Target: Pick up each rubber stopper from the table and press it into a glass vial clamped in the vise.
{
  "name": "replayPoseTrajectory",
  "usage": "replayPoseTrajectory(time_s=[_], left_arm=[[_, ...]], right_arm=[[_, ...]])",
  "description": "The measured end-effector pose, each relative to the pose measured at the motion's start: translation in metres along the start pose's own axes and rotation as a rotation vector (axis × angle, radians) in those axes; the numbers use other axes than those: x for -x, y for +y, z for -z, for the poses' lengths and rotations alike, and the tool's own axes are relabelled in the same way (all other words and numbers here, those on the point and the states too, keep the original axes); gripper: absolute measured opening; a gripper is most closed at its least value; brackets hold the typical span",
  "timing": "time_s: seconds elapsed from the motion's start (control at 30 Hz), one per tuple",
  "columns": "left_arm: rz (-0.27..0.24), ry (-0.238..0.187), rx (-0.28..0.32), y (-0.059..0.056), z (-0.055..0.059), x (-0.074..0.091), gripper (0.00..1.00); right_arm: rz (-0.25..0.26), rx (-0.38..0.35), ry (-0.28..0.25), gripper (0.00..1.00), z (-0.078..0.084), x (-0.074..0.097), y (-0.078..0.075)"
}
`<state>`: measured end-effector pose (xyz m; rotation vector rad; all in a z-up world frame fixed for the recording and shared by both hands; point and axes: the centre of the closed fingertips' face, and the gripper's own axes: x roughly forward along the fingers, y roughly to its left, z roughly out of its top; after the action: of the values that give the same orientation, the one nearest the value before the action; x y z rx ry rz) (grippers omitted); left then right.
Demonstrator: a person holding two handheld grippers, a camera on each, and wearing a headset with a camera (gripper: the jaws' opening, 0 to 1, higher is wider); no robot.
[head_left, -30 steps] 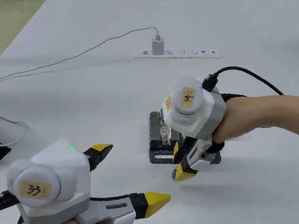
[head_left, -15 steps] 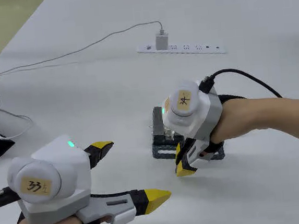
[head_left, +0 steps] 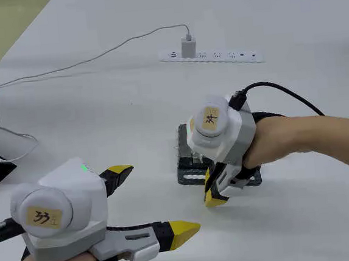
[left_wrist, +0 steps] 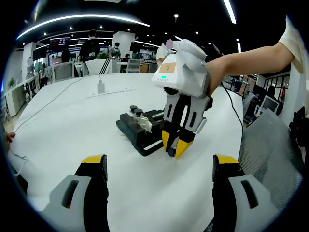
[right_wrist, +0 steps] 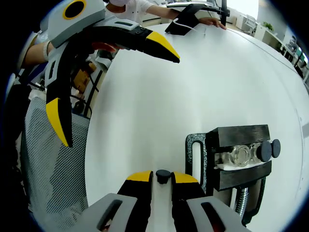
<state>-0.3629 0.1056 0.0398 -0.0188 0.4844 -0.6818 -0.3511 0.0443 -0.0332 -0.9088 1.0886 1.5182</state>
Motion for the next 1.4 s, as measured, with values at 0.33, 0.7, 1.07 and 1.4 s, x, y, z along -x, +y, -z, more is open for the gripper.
replayPoseTrajectory(time_s=[0.33, 0.7, 1.07, 1.4], left_arm=[[0.002, 0.003, -0.002, -0.001, 0.001, 0.000, 0.89], [0.018, -0.050, 0.034, -0.006, -0.013, -0.003, 0.82], [0.075, -0.125, -0.020, -0.029, -0.062, -0.022, 0.69], [0.097, -0.259, -0.051, -0.046, -0.118, -0.034, 0.35]], right_arm=[[0.013, -0.032, -0.009, 0.08, -0.001, -0.001, -0.001], [0.050, -0.169, -0.274, 0.08, -0.015, 0.040, -0.004], [0.180, -0.336, -0.752, 0.07, -0.049, 0.134, -0.015], [0.210, -0.453, -1.012, 0.07, -0.044, 0.179, -0.010]])
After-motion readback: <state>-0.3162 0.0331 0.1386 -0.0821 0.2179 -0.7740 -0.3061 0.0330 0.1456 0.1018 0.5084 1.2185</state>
